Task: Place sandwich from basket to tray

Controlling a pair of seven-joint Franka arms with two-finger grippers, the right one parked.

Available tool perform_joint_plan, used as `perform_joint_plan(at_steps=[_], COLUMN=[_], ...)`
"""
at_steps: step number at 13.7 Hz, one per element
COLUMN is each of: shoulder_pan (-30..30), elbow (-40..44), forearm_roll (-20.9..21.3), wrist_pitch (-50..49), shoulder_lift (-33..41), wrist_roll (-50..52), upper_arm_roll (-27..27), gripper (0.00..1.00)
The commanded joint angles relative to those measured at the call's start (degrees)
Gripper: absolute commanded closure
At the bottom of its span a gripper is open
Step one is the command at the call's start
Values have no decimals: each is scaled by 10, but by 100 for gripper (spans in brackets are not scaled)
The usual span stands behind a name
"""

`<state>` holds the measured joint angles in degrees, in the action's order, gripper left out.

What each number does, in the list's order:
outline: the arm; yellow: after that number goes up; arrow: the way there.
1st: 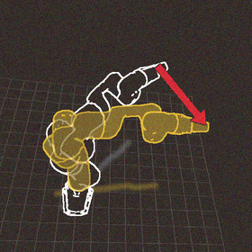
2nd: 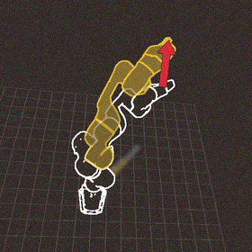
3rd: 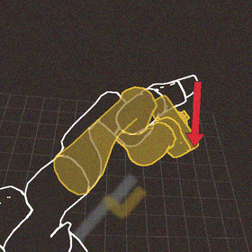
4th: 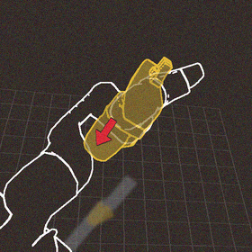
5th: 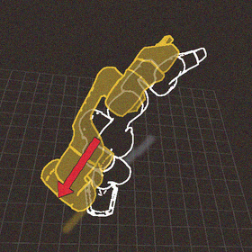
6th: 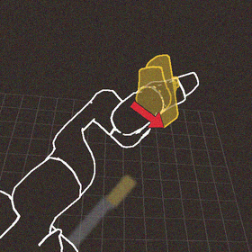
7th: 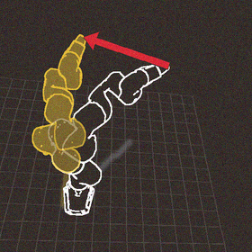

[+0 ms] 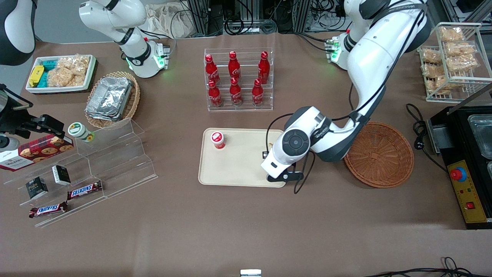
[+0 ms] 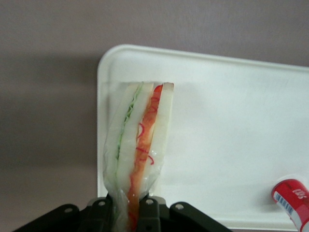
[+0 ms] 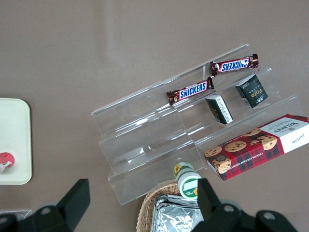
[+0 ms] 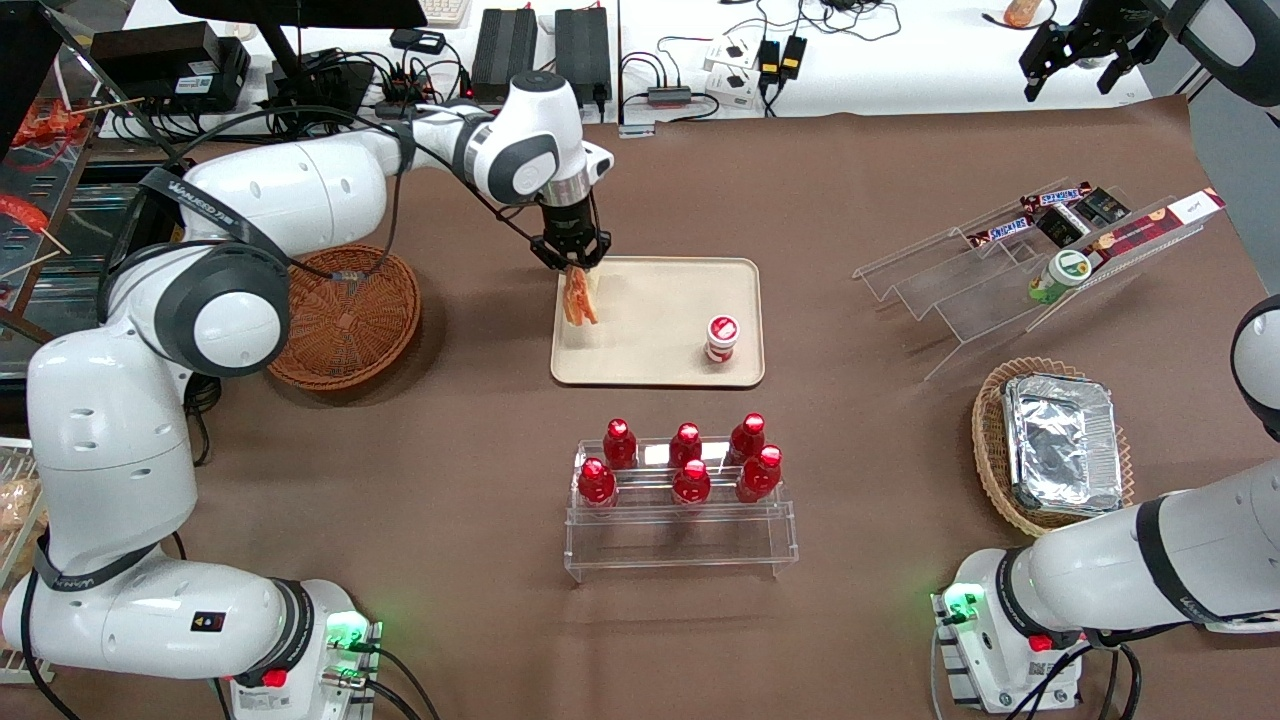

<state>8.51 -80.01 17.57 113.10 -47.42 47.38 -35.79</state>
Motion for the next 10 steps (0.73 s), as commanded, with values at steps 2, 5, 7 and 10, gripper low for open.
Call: perform_joint_plan(at_steps=[2,5,7,10], shoulder_pan=[15,9,8,-43], elbow=[23,28,29,28], forearm_roll=[13,12,12,3], wrist_pitch=[-9,-17,-28,-88], shoulder_lift=[-13,-1,23,82], wrist_roll=[16,17,18,11], upper_arm_roll=[1,0,0,-5], gripper=[7,0,0,0])
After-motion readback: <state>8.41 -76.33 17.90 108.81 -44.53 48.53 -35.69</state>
